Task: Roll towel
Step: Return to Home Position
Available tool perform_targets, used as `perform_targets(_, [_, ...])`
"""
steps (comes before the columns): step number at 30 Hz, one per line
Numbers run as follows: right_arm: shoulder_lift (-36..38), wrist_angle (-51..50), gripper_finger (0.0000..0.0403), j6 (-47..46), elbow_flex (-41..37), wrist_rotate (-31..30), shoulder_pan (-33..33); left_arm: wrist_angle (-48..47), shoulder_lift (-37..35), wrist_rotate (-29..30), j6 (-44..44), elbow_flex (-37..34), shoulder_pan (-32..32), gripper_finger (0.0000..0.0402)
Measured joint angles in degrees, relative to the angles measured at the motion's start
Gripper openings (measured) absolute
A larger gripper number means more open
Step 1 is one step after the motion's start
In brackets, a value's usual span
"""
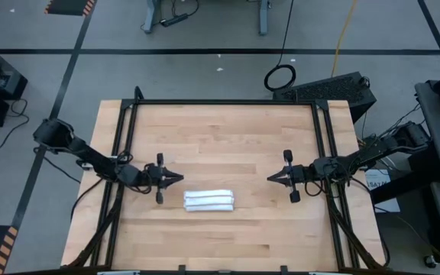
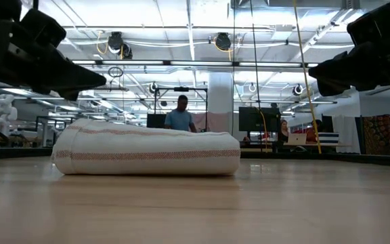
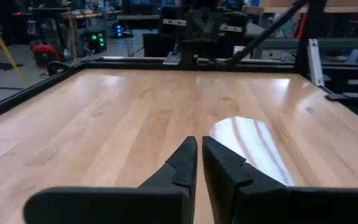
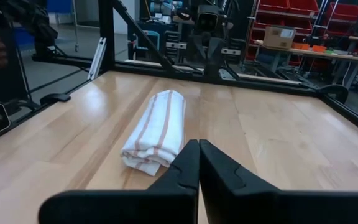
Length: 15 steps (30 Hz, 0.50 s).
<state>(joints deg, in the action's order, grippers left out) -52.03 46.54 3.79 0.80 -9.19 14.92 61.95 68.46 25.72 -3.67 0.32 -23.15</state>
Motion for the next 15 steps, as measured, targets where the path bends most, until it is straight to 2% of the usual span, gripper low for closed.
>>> perform_targets(4, [0.0, -0.1, 0.0, -0.3, 0.0, 0.0, -0.1, -1.3, -2.3, 0.0, 2.6, 0.0, -1.3, 0.0007])
perform_targets(7, [1.0, -1.1, 0.0, -0.3, 0.0, -0.1, -1.0, -6.1, -5.7, 1.8, 3.0, 0.0, -1.7, 0.0005])
perform_targets(15, [9.4, -8.5, 0.0, -1.5, 0.0, 0.1, -4.6, -18.8, -17.9, 3.1, 4.3, 0.0, -2.0, 0.0003])
